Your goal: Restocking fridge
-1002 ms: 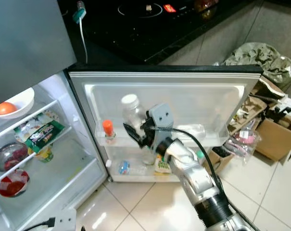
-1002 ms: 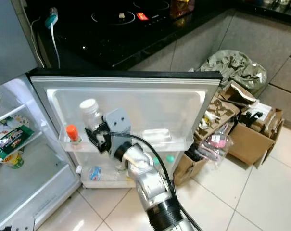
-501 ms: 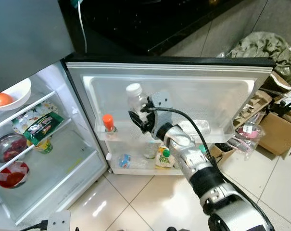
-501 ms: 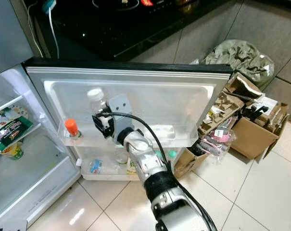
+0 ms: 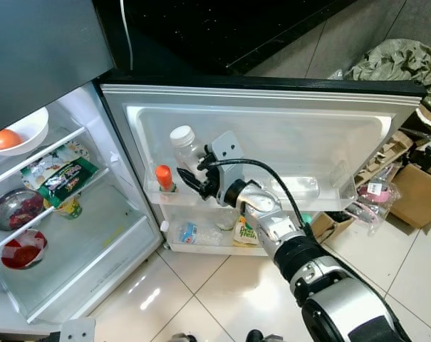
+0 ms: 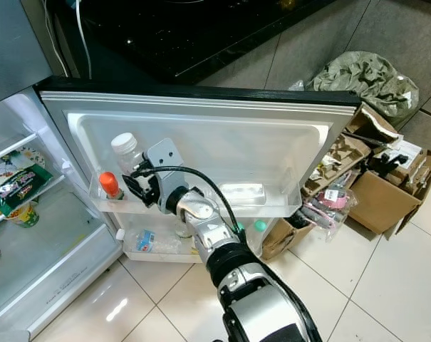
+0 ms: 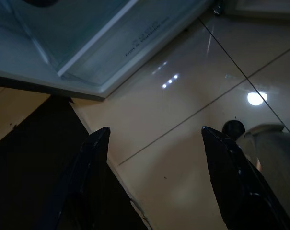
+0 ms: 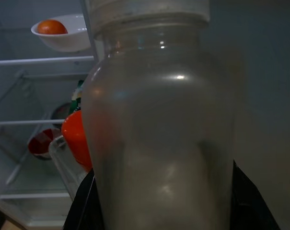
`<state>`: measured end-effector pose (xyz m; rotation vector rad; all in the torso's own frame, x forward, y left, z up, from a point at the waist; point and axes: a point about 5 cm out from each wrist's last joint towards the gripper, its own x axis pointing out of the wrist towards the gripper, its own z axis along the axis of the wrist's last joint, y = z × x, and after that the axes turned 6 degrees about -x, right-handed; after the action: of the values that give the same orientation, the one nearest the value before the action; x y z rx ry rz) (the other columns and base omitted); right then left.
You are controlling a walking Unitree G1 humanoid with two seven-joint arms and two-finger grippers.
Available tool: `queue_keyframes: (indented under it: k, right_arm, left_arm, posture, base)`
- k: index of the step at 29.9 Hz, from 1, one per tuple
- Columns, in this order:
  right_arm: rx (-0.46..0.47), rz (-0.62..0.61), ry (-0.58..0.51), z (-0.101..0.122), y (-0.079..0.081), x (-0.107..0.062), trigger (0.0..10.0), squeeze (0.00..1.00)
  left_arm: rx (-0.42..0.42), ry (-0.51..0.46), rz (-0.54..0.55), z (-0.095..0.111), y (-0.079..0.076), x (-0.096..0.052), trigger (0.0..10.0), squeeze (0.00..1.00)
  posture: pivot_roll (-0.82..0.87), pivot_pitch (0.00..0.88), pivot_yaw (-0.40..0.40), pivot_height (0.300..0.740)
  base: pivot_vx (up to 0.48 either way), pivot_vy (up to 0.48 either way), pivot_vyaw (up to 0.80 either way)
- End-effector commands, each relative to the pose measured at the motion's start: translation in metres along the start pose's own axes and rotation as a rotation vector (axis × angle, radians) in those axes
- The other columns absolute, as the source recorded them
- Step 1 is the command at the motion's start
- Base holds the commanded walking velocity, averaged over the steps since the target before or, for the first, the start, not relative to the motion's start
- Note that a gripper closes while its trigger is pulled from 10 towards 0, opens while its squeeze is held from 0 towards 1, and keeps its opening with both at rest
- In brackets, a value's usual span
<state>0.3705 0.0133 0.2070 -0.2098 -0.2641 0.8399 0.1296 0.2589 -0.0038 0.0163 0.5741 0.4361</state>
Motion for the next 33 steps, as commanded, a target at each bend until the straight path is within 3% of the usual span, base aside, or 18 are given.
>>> queue_keyframes:
  k: [1,10,11,12,13,14,15,19,20,21,22,33]
  right_arm:
    - [0.056,0.088,-0.029,0.005,0.037,0.015,10.0,0.00]
    - [0.056,0.106,-0.047,0.012,0.037,0.020,10.0,0.05]
    - [0.057,0.112,-0.047,0.013,0.039,0.022,10.0,0.33]
    - [0.058,0.116,-0.047,0.013,0.040,0.022,10.0,0.33]
    - [0.062,0.120,-0.045,0.012,0.042,0.023,10.0,0.80]
    - [0.063,0.121,-0.044,0.012,0.043,0.023,10.0,0.80]
    - [0.068,0.122,-0.042,0.010,0.044,0.022,10.0,1.00]
    - [0.075,0.113,-0.034,0.006,0.044,0.021,10.0,1.00]
    - [0.083,0.095,-0.023,0.002,0.041,0.017,10.0,0.35]
    - [0.083,0.095,-0.023,0.002,0.041,0.017,10.0,0.35]
    - [0.089,0.084,-0.018,-0.001,0.037,0.015,10.0,0.00]
    - [0.090,0.025,-0.040,-0.002,0.020,0.007,10.0,0.00]
  left_arm:
    - [-0.003,0.055,0.034,-0.013,0.011,-0.007,10.0,0.00]
    - [0.000,0.063,0.053,-0.016,0.017,-0.015,10.0,0.00]
    - [-0.001,0.063,0.055,-0.015,0.018,-0.015,10.0,0.00]
    - [-0.002,0.062,0.057,-0.015,0.018,-0.016,10.0,0.00]
    - [-0.002,0.062,0.059,-0.015,0.018,-0.016,10.0,0.00]
    - [-0.002,0.063,0.060,-0.015,0.019,-0.017,10.0,0.00]
    - [-0.002,0.064,0.061,-0.015,0.019,-0.017,10.0,0.00]
    - [0.001,0.067,0.057,-0.014,0.018,-0.017,10.0,0.00]
    - [0.002,0.070,0.050,-0.014,0.016,-0.016,10.0,0.00]
    - [0.002,0.070,0.050,-0.014,0.016,-0.016,10.0,0.00]
    - [0.002,0.071,0.044,-0.014,0.014,-0.015,10.0,0.00]
    - [-0.003,0.078,0.024,-0.015,0.005,-0.012,10.0,0.00]
  posture:
    - [0.21,0.341,-0.036,0.710]
    - [0.25,0.336,-0.043,0.710]
    - [0.25,0.333,-0.043,0.710]
    - [0.25,0.333,-0.043,0.710]
    - [0.26,0.332,-0.041,0.710]
    - [0.26,0.332,-0.041,0.710]
    - [0.25,0.332,-0.038,0.710]
    - [0.24,0.330,-0.035,0.710]
    - [0.23,0.328,-0.035,0.710]
    - [0.23,0.328,-0.035,0.710]
    - [0.22,0.326,-0.035,0.710]
    - [0.19,0.314,-0.036,0.710]
  base:
    - [0.000,0.000,0.00]
    - [0.000,0.000,0.00]
    - [0.000,0.000,0.00]
    - [0.000,0.000,0.00]
    - [0.000,0.000,0.00]
    - [0.000,0.000,0.00]
    - [0.000,0.000,0.00]
    - [0.000,0.000,0.00]
    - [0.000,0.000,0.00]
    - [0.000,0.000,0.00]
    - [0.000,0.000,0.00]
    - [0.000,0.000,0.00]
